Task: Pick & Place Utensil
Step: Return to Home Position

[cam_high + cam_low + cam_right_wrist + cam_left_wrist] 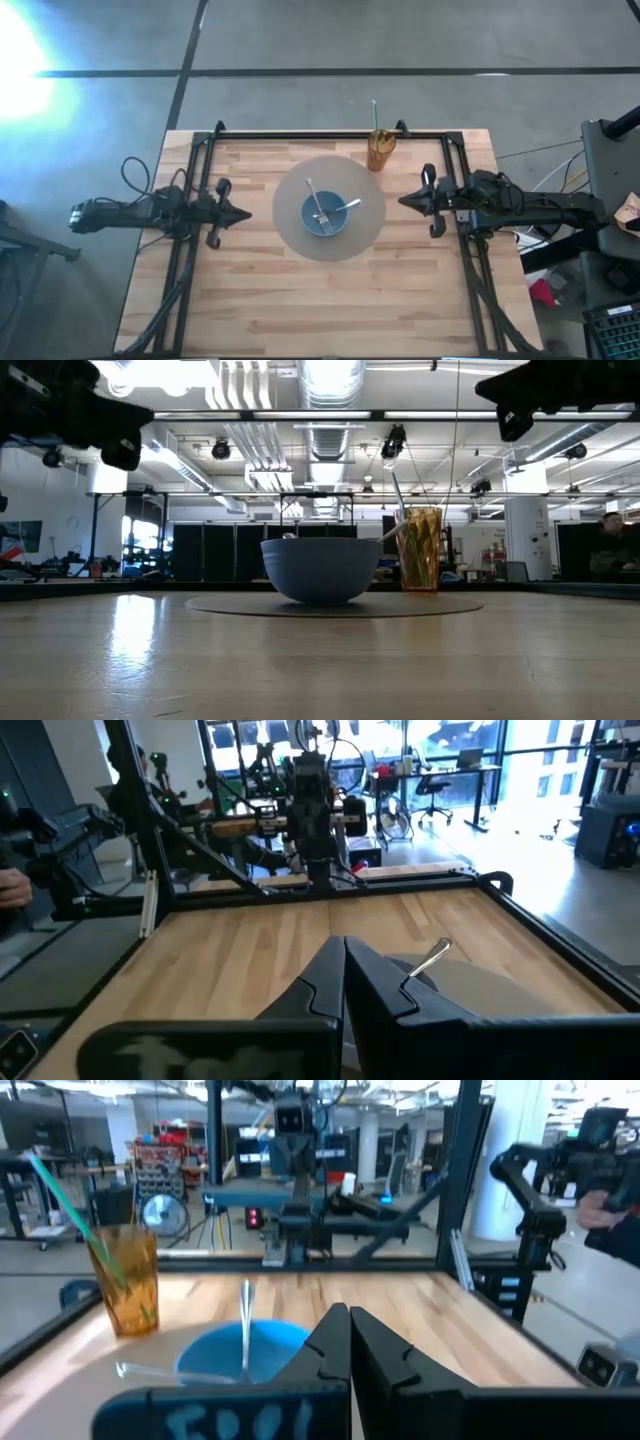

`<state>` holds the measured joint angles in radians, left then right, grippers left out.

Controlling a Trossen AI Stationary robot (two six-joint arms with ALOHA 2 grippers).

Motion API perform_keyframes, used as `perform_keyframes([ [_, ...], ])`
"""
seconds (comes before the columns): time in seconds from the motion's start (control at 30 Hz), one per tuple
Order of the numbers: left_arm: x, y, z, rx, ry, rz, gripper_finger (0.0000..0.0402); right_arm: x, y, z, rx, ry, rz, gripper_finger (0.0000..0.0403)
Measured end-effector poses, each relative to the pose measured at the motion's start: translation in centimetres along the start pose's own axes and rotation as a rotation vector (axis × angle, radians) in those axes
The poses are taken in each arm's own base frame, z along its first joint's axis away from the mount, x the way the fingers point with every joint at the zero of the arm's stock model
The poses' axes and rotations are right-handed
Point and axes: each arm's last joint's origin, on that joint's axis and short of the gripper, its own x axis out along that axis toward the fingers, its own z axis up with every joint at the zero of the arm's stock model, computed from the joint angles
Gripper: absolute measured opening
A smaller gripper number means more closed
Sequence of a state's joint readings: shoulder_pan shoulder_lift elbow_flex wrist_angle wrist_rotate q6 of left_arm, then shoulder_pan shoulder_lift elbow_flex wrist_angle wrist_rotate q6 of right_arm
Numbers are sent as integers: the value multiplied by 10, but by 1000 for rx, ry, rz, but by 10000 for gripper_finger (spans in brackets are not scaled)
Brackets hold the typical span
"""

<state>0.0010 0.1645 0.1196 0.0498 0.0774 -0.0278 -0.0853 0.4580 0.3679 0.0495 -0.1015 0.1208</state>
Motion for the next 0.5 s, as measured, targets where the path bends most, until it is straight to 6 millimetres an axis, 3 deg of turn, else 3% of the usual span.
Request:
perform_keyframes([
  [0.3, -1, 1, -24, 2, -43, -1, 0, 3, -4, -27, -33, 13, -1, 8],
  [0.5, -1, 1, -25, 3, -36, 0, 0, -6, -2, -24, -76, -35, 2, 8],
])
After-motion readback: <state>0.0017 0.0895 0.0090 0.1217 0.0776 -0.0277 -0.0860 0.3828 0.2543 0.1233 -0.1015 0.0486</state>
